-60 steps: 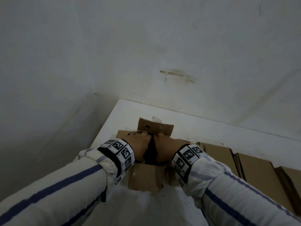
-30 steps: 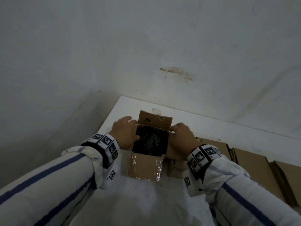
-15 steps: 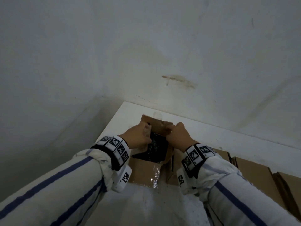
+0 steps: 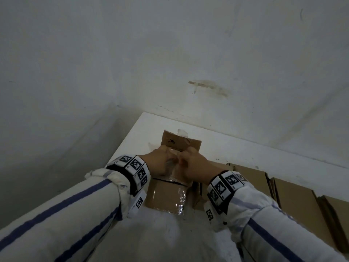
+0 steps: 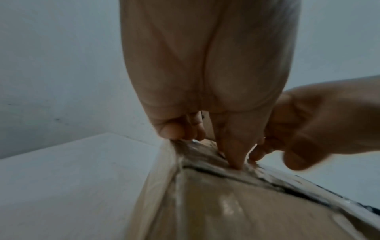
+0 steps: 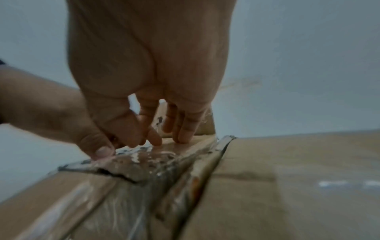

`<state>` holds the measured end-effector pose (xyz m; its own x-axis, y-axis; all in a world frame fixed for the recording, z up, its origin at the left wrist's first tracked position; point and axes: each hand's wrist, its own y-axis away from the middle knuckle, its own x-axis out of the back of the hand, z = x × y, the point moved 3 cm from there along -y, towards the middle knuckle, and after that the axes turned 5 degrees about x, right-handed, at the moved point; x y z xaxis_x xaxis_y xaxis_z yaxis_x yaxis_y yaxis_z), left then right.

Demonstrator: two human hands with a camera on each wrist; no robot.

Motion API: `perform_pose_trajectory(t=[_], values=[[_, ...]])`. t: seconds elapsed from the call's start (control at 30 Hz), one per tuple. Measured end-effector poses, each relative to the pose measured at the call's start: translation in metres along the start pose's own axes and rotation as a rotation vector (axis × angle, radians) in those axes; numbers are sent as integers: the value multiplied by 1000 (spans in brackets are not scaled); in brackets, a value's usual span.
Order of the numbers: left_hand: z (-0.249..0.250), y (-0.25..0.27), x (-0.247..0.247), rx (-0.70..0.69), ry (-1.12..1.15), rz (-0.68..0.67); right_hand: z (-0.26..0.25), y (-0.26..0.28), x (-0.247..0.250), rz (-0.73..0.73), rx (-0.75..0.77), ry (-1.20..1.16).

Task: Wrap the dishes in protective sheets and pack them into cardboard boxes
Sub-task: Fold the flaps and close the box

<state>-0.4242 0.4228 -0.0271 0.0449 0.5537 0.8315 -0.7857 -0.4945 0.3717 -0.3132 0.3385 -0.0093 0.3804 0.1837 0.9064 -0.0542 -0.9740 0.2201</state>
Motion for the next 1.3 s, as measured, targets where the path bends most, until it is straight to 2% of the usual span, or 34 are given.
perform_pose_trajectory(t=[0.07, 0.13, 0.2, 0.37, 0.63, 0.77, 0.93, 1.1, 1.2, 1.3], values=[[-1, 3, 2, 24, -78, -45, -9, 11, -7, -134, 123, 141], [-5, 9, 5, 10, -87, -72, -15, 22, -17, -196, 200, 313], [-13, 15, 5, -9, -83, -78, -21, 30, -25, -183, 252, 410], [-20, 31, 11, -23, -3, -73, -42, 38, -44, -85, 333, 465], [-32, 45, 9, 92, 82, -52, -57, 43, -65, -81, 307, 688], [-36, 48, 5, 105, 125, -27, -59, 45, -77, -125, 213, 764], [-30, 54, 5, 92, 131, -10, -61, 42, -80, -107, 179, 776], [-25, 57, 0, 86, 176, 13, -66, 41, -75, -187, 198, 752], [-28, 59, -1, 86, 187, 25, -75, 44, -61, -245, 234, 621], [-33, 57, 2, 96, 176, -5, -82, 42, -35, -311, 239, 388]])
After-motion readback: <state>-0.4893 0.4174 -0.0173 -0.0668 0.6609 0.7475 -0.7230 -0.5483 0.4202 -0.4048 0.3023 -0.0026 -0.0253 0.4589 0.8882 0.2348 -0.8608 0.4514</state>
